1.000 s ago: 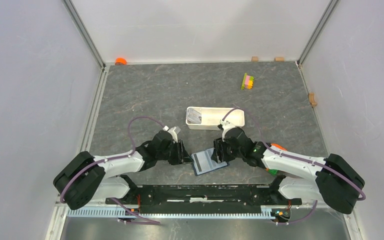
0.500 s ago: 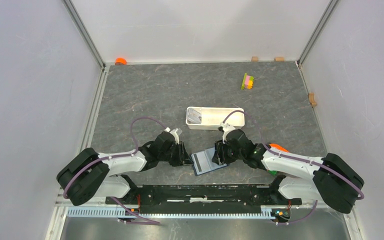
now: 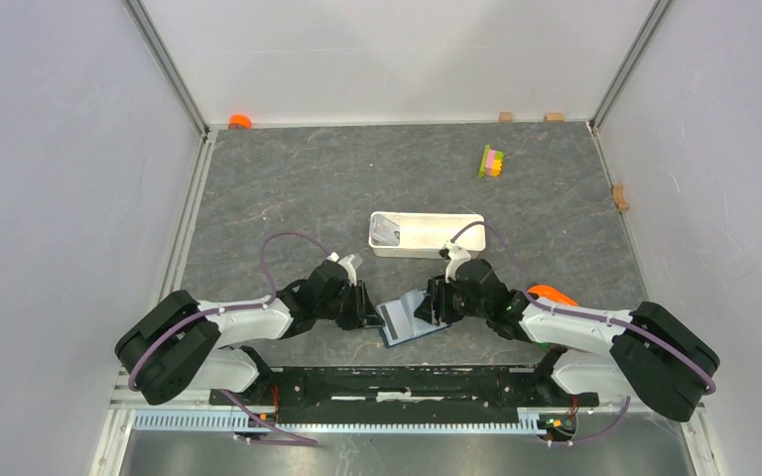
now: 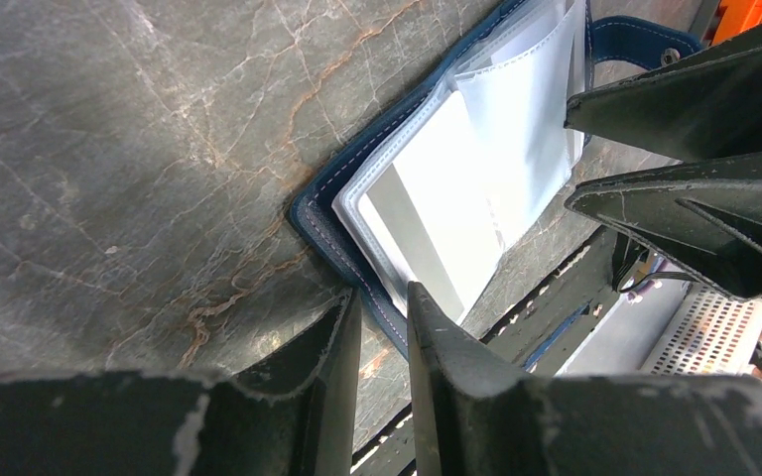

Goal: Put the credit cards into the card holder
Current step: Insert the credit card into the card holder.

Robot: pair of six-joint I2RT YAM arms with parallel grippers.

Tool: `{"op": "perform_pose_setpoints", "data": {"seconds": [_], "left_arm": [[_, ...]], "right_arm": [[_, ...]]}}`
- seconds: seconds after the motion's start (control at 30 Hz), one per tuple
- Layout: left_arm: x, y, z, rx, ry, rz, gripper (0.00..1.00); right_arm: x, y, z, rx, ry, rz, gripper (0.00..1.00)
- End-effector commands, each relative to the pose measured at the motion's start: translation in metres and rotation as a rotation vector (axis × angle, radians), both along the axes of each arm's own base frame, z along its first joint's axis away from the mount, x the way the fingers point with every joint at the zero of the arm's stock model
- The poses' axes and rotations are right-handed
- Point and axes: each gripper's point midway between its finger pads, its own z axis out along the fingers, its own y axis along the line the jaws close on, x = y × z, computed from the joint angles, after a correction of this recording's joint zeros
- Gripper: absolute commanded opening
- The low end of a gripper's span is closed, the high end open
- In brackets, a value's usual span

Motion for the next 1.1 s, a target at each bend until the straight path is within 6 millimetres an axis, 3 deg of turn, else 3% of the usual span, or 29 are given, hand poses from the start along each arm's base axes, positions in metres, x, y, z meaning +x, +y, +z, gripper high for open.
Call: {"op": "perform_pose_setpoints", "data": {"seconds": [0.0, 0.3, 0.57, 0.8, 1.07], "left_arm": [[0.006, -0.006, 0.003, -0.014, -0.014, 0.020, 0.30], [0.006, -0.004, 0.001, -0.005, -0.013, 0.030, 0.30], [0.007, 0.003, 0.000, 0.032, -0.019, 0.048, 0.30], [0.008, 0.004, 0.001, 0.039, -0.026, 0.047, 0.29], [0.008, 0.005, 0.003, 0.040, -0.034, 0.049, 0.30]], "right_arm": [[-0.027, 0.024, 0.010, 0.146, 0.098, 0.093, 0.53], [-0.022, 0.031, 0.038, 0.223, 0.066, 0.076, 0.53], [-0.022, 0.030, 0.050, 0.241, 0.052, 0.066, 0.53], [-0.023, 0.033, 0.053, 0.252, 0.050, 0.083, 0.53], [-0.028, 0.035, 0.041, 0.218, 0.069, 0.101, 0.53]]}}
